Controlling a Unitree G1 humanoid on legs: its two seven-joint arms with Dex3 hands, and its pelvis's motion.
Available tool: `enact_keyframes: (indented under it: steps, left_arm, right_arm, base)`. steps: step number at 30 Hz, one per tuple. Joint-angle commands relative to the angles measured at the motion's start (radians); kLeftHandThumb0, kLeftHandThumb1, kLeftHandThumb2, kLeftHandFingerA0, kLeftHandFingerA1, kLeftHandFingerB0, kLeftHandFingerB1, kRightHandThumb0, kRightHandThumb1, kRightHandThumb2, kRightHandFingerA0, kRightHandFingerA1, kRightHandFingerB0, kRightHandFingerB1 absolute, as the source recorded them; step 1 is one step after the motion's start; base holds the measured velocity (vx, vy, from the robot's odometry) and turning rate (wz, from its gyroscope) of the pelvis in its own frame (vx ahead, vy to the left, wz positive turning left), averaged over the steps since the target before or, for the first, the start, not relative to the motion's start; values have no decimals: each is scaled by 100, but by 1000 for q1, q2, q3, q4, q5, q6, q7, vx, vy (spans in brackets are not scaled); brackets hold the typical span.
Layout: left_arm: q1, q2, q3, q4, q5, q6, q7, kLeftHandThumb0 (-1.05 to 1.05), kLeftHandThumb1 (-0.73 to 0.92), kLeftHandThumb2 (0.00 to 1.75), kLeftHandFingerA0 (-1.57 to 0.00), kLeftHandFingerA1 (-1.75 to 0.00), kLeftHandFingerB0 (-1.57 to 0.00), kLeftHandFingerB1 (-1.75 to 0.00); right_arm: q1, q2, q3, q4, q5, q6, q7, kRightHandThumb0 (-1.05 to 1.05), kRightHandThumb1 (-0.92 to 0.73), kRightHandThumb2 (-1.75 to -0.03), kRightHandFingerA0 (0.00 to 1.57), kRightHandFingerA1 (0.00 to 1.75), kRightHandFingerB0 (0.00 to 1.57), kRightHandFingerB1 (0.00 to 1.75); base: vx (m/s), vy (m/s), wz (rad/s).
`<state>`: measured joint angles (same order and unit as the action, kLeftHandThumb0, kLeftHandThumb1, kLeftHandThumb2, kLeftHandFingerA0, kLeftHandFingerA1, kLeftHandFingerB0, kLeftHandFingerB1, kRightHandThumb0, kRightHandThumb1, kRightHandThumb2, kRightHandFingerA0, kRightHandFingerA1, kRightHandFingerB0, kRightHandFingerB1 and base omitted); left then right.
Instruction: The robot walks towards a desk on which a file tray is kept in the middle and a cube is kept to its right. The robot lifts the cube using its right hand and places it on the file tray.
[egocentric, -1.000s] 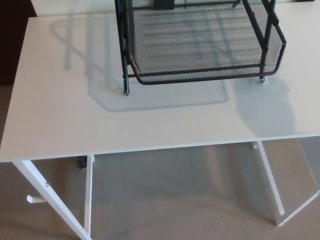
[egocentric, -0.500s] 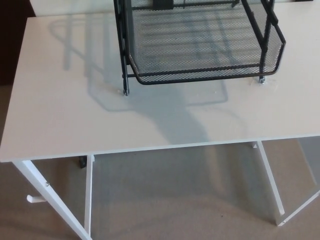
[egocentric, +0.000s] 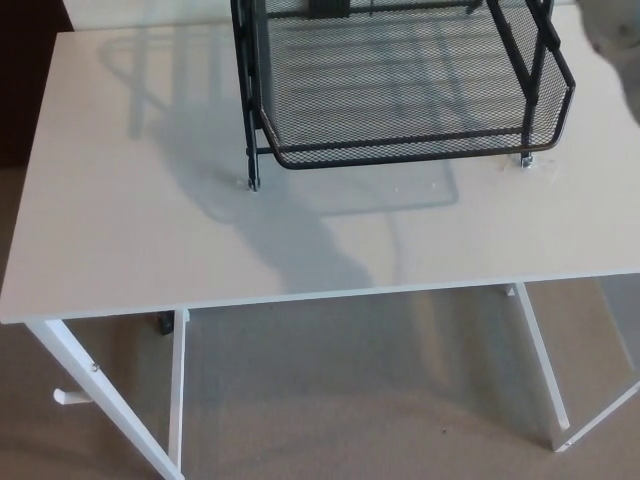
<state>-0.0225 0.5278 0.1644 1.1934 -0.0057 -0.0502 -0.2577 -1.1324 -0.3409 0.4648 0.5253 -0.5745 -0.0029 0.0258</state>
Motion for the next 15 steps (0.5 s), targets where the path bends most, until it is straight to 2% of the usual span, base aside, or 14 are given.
enact_keyframes:
  steps: [1,2,5,6,8,9,10,12,13,14,15]
  left_arm:
    - [1,3,-11,7,17,-45,15,-94,77,134,-53,-93,-40,-81]
    - [1,2,-12,7,18,-45,16,-95,77,134,-52,-93,-41,-81]
    - [0,3,-16,5,22,-45,14,-94,77,134,-51,-93,-42,-81]
    - [4,5,-25,-2,32,-45,18,-93,77,134,-55,-94,-46,-83]
    - [4,4,-24,-2,29,-45,15,-95,76,134,-51,-93,-41,-81]
    - [5,4,-23,-2,27,-45,13,-105,92,86,-45,-102,-39,-87]
    - [5,3,-19,-3,20,-41,9,-105,92,84,-45,-102,-39,-87]
    - [5,3,-16,-1,15,-37,6,-105,92,83,-46,-103,-40,-88]
    - [4,1,-14,-2,13,-34,10,-104,92,81,-45,-106,-40,-90]
    - [4,1,-14,-2,12,-34,10,-104,92,81,-45,-106,-40,-90]
    - [1,0,-13,5,11,-34,8,-95,74,132,-50,-93,-40,-81]
  right_arm:
    - [-117,88,127,194,-90,183,311,-28,-61,-60,74,122,86,58]
    - [-118,91,140,209,-91,180,333,-32,-59,-58,71,96,82,53]
    - [-102,96,161,242,-83,159,354,-30,-58,-56,75,91,80,54]
    - [-101,97,187,284,-99,129,359,-30,-59,-60,70,135,78,81]
    - [-105,102,198,310,-98,123,371,-32,-58,-59,72,129,81,80]
    - [-107,104,200,317,-95,123,375,-33,-58,-58,76,121,84,75]
    - [-107,106,202,326,-93,120,380,-35,-55,-58,81,110,87,68]
    - [-101,109,206,339,-96,118,363,-33,-57,-57,78,107,88,68]
    - [-98,112,201,355,-89,113,353,-30,-63,-59,78,105,83,62]
    - [-101,113,201,360,-88,112,353,-30,-63,-59,78,105,83,62]
    - [-98,109,192,357,-77,105,354,-31,-66,-59,72,98,79,56]
  base:
    - [0,0,0]
    - [0,0,0]
    - [0,0,0]
    - [0,0,0]
    - [0,0,0]
    - [0,0,0]
    - [0,0,0]
    - [0,0,0]
    - [0,0,0]
    - [0,0,0]
    - [0,0,0]
